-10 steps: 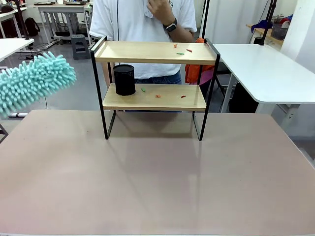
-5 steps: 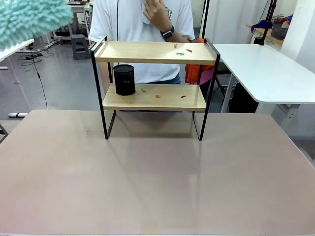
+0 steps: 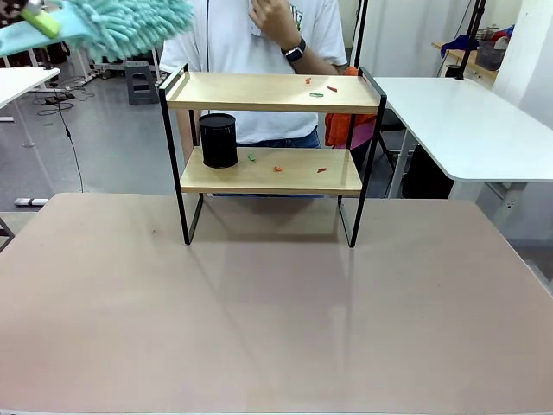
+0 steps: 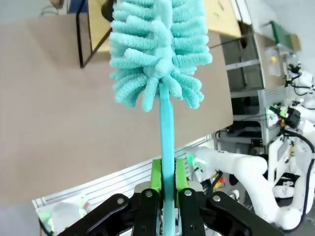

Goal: Clean the shelf.
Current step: Clean the specific tier of the Shelf with the Duster once objects are removed.

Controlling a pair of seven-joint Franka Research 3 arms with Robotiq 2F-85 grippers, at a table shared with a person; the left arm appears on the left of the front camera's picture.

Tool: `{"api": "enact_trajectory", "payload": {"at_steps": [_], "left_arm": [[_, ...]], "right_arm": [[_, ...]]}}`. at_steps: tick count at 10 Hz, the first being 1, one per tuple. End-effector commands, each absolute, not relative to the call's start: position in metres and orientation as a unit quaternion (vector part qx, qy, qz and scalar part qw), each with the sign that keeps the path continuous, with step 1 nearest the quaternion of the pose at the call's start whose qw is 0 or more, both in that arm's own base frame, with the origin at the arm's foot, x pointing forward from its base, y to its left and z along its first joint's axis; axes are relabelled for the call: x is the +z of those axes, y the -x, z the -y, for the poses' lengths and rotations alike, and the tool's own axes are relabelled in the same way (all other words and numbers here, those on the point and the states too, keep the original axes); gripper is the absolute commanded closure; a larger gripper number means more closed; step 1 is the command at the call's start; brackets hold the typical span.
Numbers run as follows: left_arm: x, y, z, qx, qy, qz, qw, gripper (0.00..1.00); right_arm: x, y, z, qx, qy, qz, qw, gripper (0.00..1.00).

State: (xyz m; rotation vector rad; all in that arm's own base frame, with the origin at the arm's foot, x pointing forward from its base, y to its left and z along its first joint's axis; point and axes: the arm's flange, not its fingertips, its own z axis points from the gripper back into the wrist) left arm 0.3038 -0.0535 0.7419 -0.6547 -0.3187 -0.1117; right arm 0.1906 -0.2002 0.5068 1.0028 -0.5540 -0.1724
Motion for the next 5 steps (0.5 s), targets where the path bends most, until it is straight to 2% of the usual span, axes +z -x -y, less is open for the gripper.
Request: {"api": "enact_trajectory", "payload": {"at_steps": [1,4,5], "left_arm": [[0.745,-0.2801,0.0287,-0.069,0.323,0.151,0.932,0.88],[0.746,-0.2844,0.0288,-0.058,0.325,0.147,0.933,0.88],[0.7539,-0.2899,0.0334,-0.072,0.342,0.164,0.922,0.88]], "right_arm": [[0.509,-0.1915,0.1999,-0.071,-0.476,0.272,0.833,0.0],[0.509,-0.1915,0.1999,-0.071,-0.476,0.272,0.833,0.0],[0.509,-0.1915,0.1999,-0.071,-0.476,0.272,0.833,0.0]]}}
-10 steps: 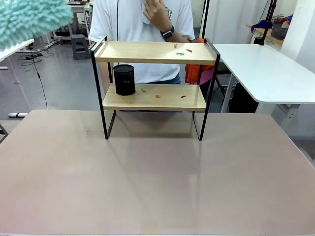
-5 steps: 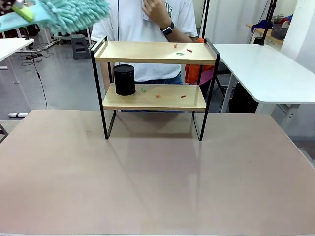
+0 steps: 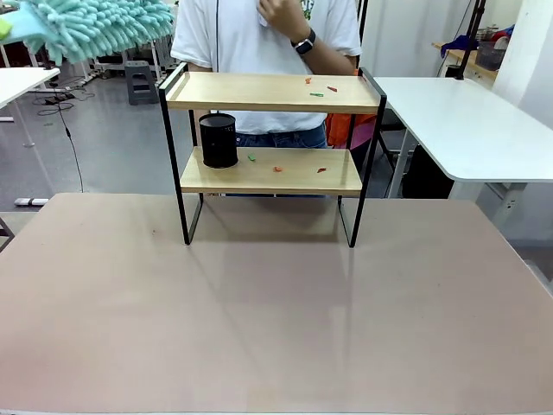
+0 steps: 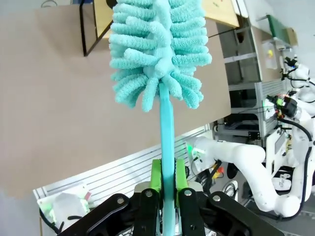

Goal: Clean the shelf.
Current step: Clean the specific tier of the Shelf with the Duster once objects are removed.

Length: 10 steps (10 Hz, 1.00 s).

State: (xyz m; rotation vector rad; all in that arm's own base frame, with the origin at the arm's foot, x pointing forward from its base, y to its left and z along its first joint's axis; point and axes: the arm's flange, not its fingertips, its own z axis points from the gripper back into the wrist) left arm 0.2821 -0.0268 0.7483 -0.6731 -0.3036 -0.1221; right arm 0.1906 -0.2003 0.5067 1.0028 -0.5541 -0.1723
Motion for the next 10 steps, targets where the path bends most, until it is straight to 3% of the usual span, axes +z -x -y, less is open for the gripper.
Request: {"api": "enact_trajectory", "payload": {"at_steps": [1,3,6,10], "left_arm": [[0.756,-0.309,0.054,-0.071,0.339,0.172,0.922,0.88],[0.754,-0.36,0.119,-0.093,0.339,0.17,0.921,0.88],[0.736,-0.414,0.183,-0.037,0.284,0.213,0.934,0.88],[0.696,-0.44,0.203,-0.009,0.238,0.193,0.952,0.88]], "right_arm": [[0.509,-0.192,0.2,-0.071,-0.476,0.272,0.833,0.0],[0.509,-0.192,0.2,-0.071,-0.476,0.272,0.833,0.0],[0.509,-0.192,0.2,-0.071,-0.476,0.272,0.833,0.0],[0.509,-0.192,0.2,-0.071,-0.476,0.272,0.833,0.0]]}}
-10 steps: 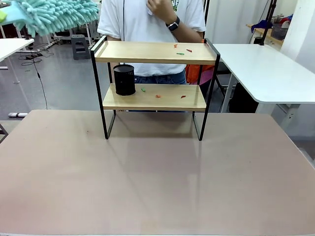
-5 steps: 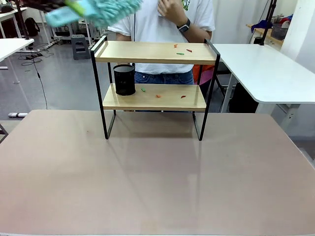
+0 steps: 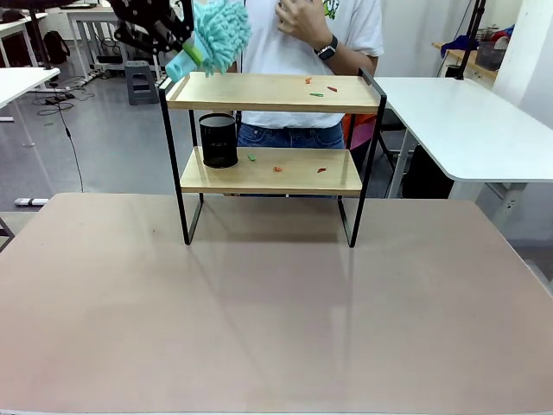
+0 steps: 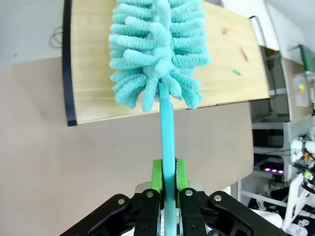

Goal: Clean the shelf.
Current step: Clean the specific tier of the Shelf with the Duster once objects are removed.

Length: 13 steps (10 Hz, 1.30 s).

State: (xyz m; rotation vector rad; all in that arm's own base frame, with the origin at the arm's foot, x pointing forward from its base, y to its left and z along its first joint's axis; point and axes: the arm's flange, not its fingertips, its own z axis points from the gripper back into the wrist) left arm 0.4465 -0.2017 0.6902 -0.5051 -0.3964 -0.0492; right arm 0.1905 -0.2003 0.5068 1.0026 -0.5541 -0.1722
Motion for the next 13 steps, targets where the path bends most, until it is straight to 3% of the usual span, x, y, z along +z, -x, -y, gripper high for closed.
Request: {"api": "enact_trajectory", "payload": {"at_steps": [1,7,13], "left_arm": [[0.693,-0.441,0.203,-0.009,0.233,0.183,0.955,0.88],[0.682,-0.451,0.247,-0.092,0.228,0.143,0.959,0.88],[0.68,-0.446,0.26,-0.22,0.257,0.061,0.939,0.88]], "right_arm": [[0.509,-0.192,0.2,-0.071,-0.476,0.272,0.833,0.0],[0.509,-0.192,0.2,-0.071,-0.476,0.272,0.833,0.0],[0.509,-0.192,0.2,-0.071,-0.476,0.272,0.833,0.0]]}}
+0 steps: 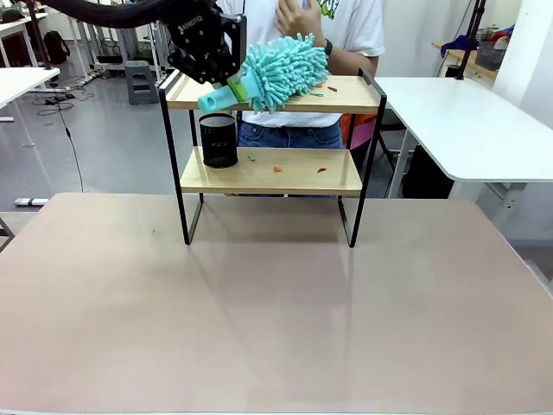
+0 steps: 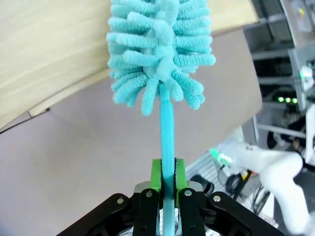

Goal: Clean the shelf.
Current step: Clean the specific tier of the Shelf with the Duster once objects are removed.

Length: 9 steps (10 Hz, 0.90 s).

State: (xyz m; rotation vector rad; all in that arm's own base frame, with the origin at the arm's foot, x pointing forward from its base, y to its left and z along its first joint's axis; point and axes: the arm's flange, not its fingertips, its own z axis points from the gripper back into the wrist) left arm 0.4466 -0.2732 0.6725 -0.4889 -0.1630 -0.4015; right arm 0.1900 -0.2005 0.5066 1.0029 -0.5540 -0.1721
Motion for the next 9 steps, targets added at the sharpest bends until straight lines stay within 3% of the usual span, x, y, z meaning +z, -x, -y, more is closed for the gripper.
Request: {"api": "enact_trajectory", "payload": {"at_steps": [1,5,8,9], "left_arm": [[0.681,-0.443,0.252,-0.235,0.266,0.048,0.934,0.88],[0.683,-0.44,0.234,-0.327,0.275,-0.037,0.903,0.88],[0.695,-0.422,0.2,-0.455,0.323,-0.143,0.817,0.88],[0.694,-0.416,0.194,-0.462,0.33,-0.145,0.81,0.88]], "right_arm": [[0.509,-0.192,0.2,-0.071,-0.476,0.272,0.833,0.0],[0.509,-0.192,0.2,-0.071,-0.476,0.272,0.833,0.0],[0.509,-0.192,0.2,-0.071,-0.476,0.272,0.833,0.0],[0.509,-0.192,0.2,-0.071,-0.476,0.272,0.833,0.0]]}}
